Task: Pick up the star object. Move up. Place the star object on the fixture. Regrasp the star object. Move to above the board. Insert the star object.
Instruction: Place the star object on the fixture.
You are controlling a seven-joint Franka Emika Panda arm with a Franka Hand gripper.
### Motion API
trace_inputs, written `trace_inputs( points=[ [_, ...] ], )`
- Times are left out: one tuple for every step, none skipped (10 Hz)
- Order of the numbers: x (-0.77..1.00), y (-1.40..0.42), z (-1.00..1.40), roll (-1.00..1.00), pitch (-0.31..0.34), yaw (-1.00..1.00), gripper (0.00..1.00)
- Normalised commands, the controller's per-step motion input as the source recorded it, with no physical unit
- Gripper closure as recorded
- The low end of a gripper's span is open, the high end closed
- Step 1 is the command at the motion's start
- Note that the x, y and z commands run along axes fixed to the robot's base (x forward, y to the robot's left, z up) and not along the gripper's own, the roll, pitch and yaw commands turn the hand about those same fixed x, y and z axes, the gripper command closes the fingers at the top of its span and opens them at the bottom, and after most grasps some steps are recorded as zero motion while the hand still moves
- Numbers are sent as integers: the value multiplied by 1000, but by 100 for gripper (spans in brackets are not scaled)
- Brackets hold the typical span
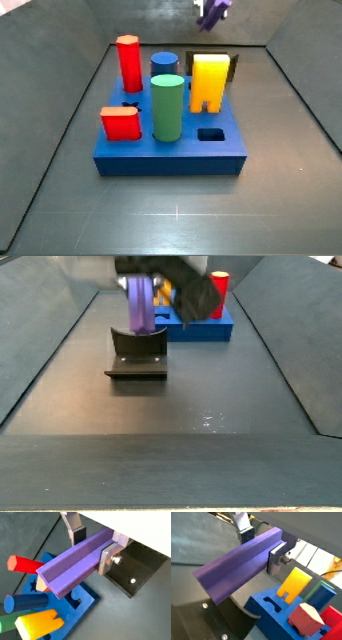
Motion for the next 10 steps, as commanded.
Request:
trace_inputs(
  points=[
    [199, 131, -1000, -622, 132, -218, 100],
    [214, 132, -1000, -456, 94, -222, 100],
    [229, 129, -1000, -306, 61, -218, 100],
    [241, 121, -1000, -207, 17, -197, 100],
    [239, 127, -1000, -187, -5, -177, 100],
    [212, 114, -877, -181, -19, -154, 100],
    [188, 98, -766, -179, -27, -139, 100],
    [130, 67, -517, -165, -32, -100, 100],
    [99, 99, -460, -133, -30, -85, 100],
    [63, 125, -427, -123, -46, -68, 100]
  ],
)
